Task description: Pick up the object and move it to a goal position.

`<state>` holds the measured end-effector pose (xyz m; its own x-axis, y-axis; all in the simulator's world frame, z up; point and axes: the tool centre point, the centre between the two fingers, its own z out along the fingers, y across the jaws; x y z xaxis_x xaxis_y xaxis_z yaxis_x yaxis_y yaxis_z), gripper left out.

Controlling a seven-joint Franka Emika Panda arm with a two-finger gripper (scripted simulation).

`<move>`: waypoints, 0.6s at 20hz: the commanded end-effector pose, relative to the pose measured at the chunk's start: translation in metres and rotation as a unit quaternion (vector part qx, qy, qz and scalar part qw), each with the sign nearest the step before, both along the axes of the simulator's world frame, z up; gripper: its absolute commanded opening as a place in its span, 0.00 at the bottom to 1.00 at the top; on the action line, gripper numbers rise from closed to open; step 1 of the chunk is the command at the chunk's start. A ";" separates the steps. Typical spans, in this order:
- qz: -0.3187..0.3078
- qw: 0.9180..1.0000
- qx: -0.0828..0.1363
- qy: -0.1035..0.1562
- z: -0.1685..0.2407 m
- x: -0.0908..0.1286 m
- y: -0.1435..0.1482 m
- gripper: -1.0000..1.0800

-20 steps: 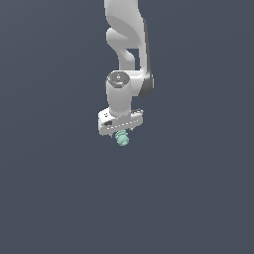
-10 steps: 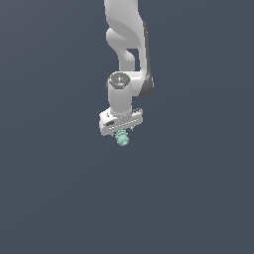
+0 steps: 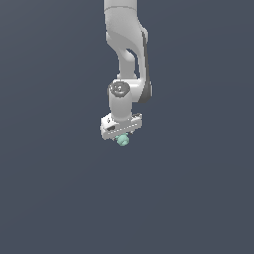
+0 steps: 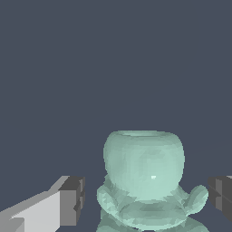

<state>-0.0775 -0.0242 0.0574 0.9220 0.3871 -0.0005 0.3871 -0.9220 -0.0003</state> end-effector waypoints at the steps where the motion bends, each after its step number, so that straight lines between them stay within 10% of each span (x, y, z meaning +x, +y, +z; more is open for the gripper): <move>1: 0.000 1.000 0.000 0.000 -0.010 0.000 0.000 0.96; 6: 0.001 1.000 0.000 0.000 -0.017 0.000 0.000 0.96; 7: 0.001 1.000 0.000 0.000 -0.017 0.000 0.000 0.00; 12: 0.001 1.000 0.000 0.000 -0.017 0.000 0.000 0.00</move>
